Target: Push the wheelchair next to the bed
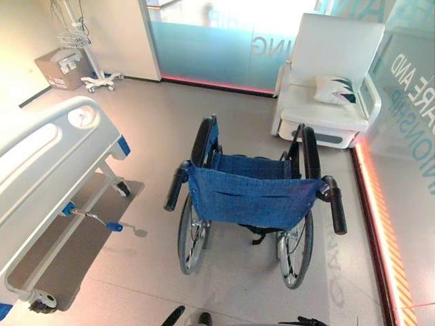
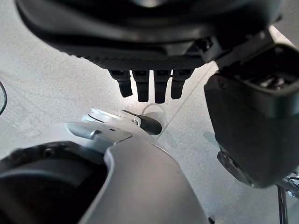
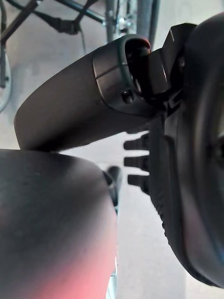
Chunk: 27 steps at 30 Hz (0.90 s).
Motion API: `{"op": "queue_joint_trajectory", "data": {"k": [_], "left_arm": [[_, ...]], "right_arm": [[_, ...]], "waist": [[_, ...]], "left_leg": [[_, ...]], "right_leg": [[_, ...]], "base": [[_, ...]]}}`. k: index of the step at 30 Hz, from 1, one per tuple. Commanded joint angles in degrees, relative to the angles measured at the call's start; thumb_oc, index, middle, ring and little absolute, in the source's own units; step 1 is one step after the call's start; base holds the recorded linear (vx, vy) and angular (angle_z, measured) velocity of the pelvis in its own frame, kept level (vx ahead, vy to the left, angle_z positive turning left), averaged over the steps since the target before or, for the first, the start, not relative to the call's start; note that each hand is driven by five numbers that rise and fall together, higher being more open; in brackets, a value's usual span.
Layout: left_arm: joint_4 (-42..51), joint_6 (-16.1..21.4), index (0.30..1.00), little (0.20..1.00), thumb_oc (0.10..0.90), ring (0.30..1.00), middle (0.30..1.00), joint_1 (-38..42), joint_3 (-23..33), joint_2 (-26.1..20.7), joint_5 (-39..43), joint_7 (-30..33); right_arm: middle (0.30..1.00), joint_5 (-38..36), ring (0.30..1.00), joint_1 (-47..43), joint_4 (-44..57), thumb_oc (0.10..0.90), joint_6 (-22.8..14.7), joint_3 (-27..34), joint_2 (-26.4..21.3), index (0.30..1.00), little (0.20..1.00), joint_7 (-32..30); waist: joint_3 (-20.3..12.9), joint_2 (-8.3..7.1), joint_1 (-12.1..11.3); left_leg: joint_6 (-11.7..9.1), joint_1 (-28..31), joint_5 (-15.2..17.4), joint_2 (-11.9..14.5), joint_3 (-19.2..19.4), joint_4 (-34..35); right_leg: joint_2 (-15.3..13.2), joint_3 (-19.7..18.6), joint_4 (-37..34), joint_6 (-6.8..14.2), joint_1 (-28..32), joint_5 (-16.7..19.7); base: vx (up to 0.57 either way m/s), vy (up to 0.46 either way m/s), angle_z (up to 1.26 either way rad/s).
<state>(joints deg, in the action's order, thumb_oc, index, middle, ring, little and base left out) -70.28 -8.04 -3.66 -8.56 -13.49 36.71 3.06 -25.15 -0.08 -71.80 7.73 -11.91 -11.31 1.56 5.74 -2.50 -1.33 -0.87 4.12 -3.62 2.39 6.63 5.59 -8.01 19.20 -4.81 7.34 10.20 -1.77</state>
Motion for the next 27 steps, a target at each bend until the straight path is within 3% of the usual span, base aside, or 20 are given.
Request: {"op": "queue_joint_trajectory", "data": {"k": [1, 5, 10, 13, 17, 20, 24, 27], "left_arm": [[-4.1, 1.5, 0.9, 0.9, 0.8, 0.9, 0.9, 4.2, -0.7, 3.0, -0.6, -0.1], [-3.5, 3.7, 0.9, 0.9, 0.8, 0.9, 0.9, 4.2, 1.4, 2.0, 3.1, 1.4], [0.0, 5.3, 0.9, 0.9, 0.8, 0.9, 0.9, 4.0, 4.6, -0.7, 6.3, -0.1], [8.9, 6.2, 0.9, 0.9, 0.8, 0.9, 0.9, 3.3, 7.5, -4.8, 7.9, -0.8], [16.3, 5.2, 0.9, 0.9, 0.8, 0.9, 0.9, 2.5, 11.1, -8.7, 10.2, -1.1], [23.9, 6.0, 0.9, 0.9, 0.8, 0.9, 0.9, 1.1, 15.8, -12.6, 12.4, -1.4], [31.5, 6.2, 0.9, 0.9, 0.8, 0.9, 0.9, -0.1, 20.7, -14.9, 13.6, -2.3], [37.8, 5.6, 0.9, 0.9, 0.8, 0.9, 0.9, -0.6, 23.7, -16.3, 15.1, -4.3]], "right_arm": [[0.9, -1.2, 0.9, 0.4, -3.6, 0.8, -0.3, -1.0, -1.2, 0.9, 0.9, 0.8], [0.9, -8.4, 0.9, 0.5, -2.9, 0.8, -1.2, 2.2, -1.9, 0.9, 0.9, -0.3], [0.9, -11.1, 0.9, 1.0, 0.7, 0.8, -3.9, 6.1, -4.9, 0.9, 0.9, -3.7], [0.9, -12.6, 0.9, 2.3, 8.0, 0.8, -6.9, 10.4, -9.2, 0.9, 0.9, -6.5], [0.9, -13.0, 0.9, 3.7, 14.6, 0.8, -8.3, 14.7, -12.8, 0.9, 0.9, -9.2], [0.9, -13.4, 0.9, 5.5, 24.9, 0.8, -8.8, 19.7, -16.5, 0.9, 0.9, -12.8], [0.9, -13.6, 0.9, 6.8, 36.6, 0.8, -8.7, 24.0, -18.8, 0.9, 0.9, -16.8], [0.9, -12.8, 0.9, 6.7, 43.8, 0.8, -10.6, 27.5, -19.8, 0.9, 0.9, -17.9]], "waist": [[0.5, 3.72, -0.8], [0.3, 3.81, -0.6], [0.1, 3.6, -0.5], [0.0, 3.37, -0.3], [-0.2, 3.29, -0.2], [-0.3, 3.27, 0.1], [-0.2, 3.41, 0.6], [-0.2, 3.78, 1.0]], "left_leg": [[-2.6, 1.9, 3.7, 2.1, 2.1, -1.1], [-2.7, 2.6, 3.7, 2.1, 2.2, -1.1], [-2.6, 2.9, 3.8, 2.3, 2.5, -1.0], [-2.4, 2.8, 3.7, 2.5, 2.7, -0.8], [-2.3, 2.7, 3.7, 2.6, 2.9, -0.6], [-2.3, 2.5, 3.7, 2.5, 3.1, -0.6], [-2.4, 2.5, 3.8, 2.6, 3.3, -0.6], [-2.5, 2.5, 3.8, 2.6, 3.3, -0.6]], "right_leg": [[-0.9, -1.2, 3.5, -0.1, -3.6, 0.9], [-0.8, -1.3, 3.5, 0.0, -3.2, 1.0], [-0.7, -1.7, 3.2, 0.2, -2.9, 1.1], [-0.5, -2.0, 3.1, 0.2, -3.3, 1.3], [-0.4, -2.0, 2.8, 0.3, -3.4, 1.5], [-0.4, -2.2, 2.6, 0.3, -3.6, 1.7], [-0.5, -2.4, 2.7, 0.2, -3.8, 1.6], [-0.5, -2.7, 2.8, 0.1, -3.9, 1.3]], "base": [[0.0, 0.0, 0.0], [0.03, 0.0, 0.0], [0.02, -0.013, -0.01], [0.01, -0.017, -0.03], [0.0, -0.002, -0.01], [0.0, 0.004, -0.04], [0.01, 0.015, -0.04], [0.01, 0.017, -0.02]]}}
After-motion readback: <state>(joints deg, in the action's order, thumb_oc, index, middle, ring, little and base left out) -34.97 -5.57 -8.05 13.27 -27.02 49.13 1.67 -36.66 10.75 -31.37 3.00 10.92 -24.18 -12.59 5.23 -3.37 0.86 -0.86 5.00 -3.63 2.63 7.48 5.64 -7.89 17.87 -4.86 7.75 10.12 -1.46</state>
